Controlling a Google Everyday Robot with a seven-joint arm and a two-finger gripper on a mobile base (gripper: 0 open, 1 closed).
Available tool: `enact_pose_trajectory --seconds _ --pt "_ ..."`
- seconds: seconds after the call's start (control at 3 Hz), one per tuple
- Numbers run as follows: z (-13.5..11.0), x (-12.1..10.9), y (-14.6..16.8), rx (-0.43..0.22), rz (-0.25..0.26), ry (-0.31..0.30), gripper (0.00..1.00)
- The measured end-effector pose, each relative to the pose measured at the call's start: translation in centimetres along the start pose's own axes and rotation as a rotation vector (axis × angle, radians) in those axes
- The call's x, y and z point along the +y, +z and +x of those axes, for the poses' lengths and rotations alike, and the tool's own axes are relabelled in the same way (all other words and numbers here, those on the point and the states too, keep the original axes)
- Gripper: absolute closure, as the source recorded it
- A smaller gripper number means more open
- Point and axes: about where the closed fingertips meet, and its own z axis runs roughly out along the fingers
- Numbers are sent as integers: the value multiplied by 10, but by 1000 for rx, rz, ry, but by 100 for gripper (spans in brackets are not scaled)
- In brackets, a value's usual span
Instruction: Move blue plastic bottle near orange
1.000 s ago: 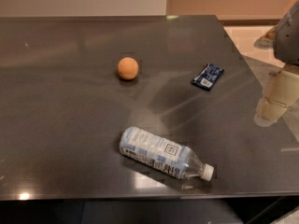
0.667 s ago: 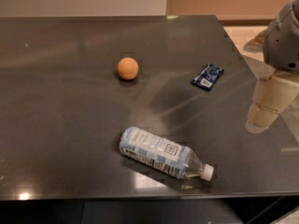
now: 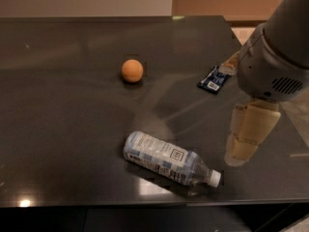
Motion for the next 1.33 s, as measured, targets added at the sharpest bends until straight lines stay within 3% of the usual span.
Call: enact_pose_trajectory --seconds 0.67,1.33 --pt "-23 38 36 -30 -11 17 0" --pt "-28 58 97 -52 -25 54 0"
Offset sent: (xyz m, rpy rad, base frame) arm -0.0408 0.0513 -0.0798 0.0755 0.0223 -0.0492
